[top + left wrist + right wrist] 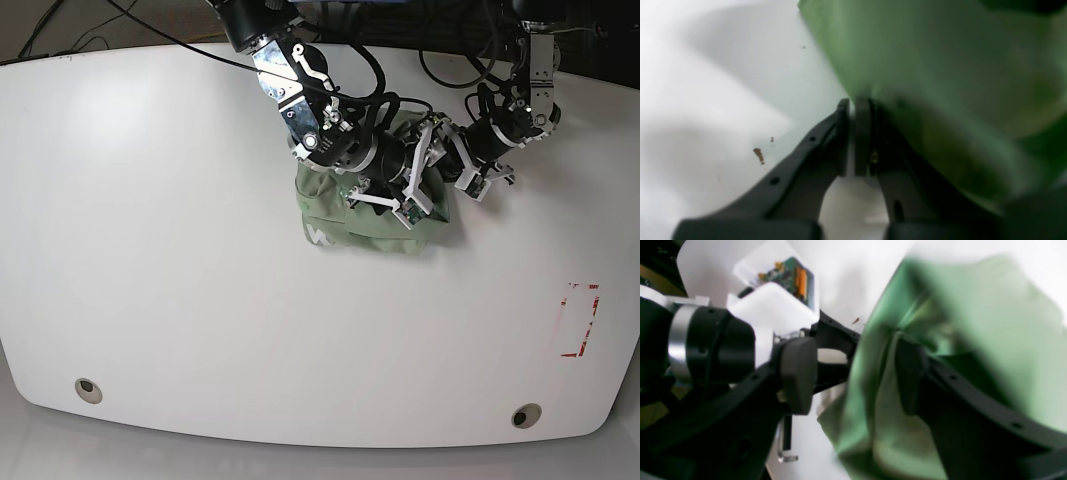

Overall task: Layout the t-shirt on the table in an organized manner, then fold the t-shirt properly
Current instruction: 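Grasp the bundle's edges with both grippers and lift them inward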

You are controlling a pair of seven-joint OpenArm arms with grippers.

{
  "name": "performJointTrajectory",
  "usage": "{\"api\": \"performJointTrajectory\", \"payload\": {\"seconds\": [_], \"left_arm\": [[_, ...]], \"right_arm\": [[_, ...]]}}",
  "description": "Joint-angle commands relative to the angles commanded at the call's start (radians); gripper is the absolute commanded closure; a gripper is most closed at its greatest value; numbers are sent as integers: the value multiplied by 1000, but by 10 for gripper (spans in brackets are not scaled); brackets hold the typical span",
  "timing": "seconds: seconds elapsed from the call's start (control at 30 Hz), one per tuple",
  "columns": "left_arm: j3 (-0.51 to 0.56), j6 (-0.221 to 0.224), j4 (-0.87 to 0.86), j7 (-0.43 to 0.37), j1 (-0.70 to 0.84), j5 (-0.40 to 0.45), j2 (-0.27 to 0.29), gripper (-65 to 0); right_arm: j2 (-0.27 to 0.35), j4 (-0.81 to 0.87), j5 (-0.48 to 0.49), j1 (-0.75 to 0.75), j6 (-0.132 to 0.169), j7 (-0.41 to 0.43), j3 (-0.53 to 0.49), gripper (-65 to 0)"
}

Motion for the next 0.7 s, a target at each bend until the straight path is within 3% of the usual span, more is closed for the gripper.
{"api": "performJointTrajectory", "payload": {"seconds": [0.3,0.47,0.7], "left_arm": [[0,0,0,-2,0,0,0,-25],[0,0,0,-2,0,0,0,-25],[-3,0,15,-5,0,0,0,-25]], "right_arm": [[8,98,-9,-29,0,-5,-8,-391],[77,121,-11,-28,0,2,2,-360],[161,144,-11,-26,9,26,114,-283]]}}
